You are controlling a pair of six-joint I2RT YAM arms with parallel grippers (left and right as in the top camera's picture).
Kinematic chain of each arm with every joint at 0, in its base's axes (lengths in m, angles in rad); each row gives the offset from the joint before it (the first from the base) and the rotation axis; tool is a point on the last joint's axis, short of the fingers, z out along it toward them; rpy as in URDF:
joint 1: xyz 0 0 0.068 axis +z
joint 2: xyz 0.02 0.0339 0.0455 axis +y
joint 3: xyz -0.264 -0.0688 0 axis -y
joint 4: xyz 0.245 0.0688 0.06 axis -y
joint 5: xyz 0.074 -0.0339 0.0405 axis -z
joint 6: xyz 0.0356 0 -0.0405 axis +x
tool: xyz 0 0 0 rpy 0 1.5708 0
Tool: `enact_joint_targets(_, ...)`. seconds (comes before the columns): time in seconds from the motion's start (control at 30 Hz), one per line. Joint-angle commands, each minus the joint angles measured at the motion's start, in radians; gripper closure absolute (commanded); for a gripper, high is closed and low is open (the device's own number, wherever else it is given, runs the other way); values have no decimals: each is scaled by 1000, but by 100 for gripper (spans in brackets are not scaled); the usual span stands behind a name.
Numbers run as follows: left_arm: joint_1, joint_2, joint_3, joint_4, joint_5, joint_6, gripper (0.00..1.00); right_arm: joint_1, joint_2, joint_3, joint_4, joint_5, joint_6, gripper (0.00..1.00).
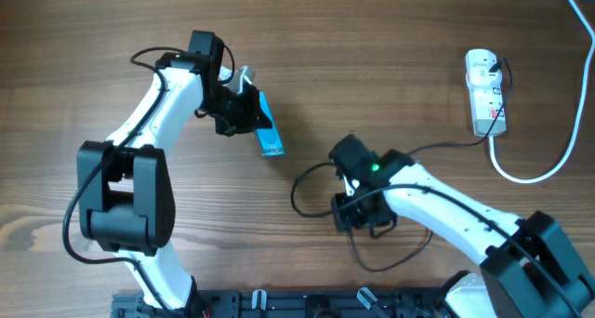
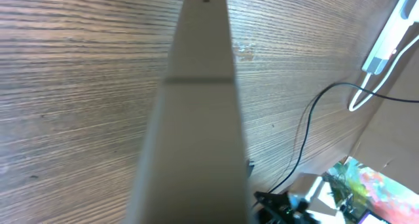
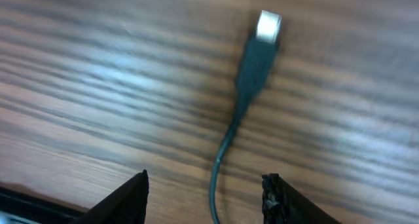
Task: Plug charger to phone and switch on socket
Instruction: 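Move the right gripper down to the black cable's USB-C tip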
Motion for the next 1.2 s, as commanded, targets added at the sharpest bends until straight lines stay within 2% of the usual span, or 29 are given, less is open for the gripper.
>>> enact_joint_targets(0.0,32,-26,-4,-8,16,-1,96,29,6,-74,12,33,79,50)
enact_joint_targets(0.13,33,-26,-4,-9,16,-1,96,29,6,-95,34,34,79,82)
enact_joint_targets(0.4,33,-26,-4,-9,16,-1,95,29,6,-95,39,43,78,96)
enact_joint_targets(0.53,33,-26,-4,-11,16,-1,95,-14,6,-94,55,56,67,96)
enact_joint_targets(0.7,33,-26,-4,-11,16,-1,95,-212,6,-17,56,41,-31,96)
enact_joint_targets(0.8,33,-26,-4,-11,16,-1,95,-272,6,38,90,45,-96,96)
enact_joint_targets(0.9,33,-26,-4,-10,16,-1,95,-282,6,43,176,44,-113,96)
enact_joint_targets(0.97,33,-26,-4,-11,16,-1,95,-282,6,42,145,44,-142,96)
enact_joint_targets(1.0,33,-26,-4,-11,16,-1,95,-282,6,42,135,45,-166,77)
enact_joint_targets(1.07,33,-26,-4,-11,16,-1,95,-282,6,42,150,72,-186,14)
enact_joint_targets(1.1,33,-26,-4,-10,16,-1,95,-282,6,42,179,125,-182,10)
enact_joint_targets(1.17,33,-26,-4,-11,17,-2,95,-282,6,42,248,207,-162,10)
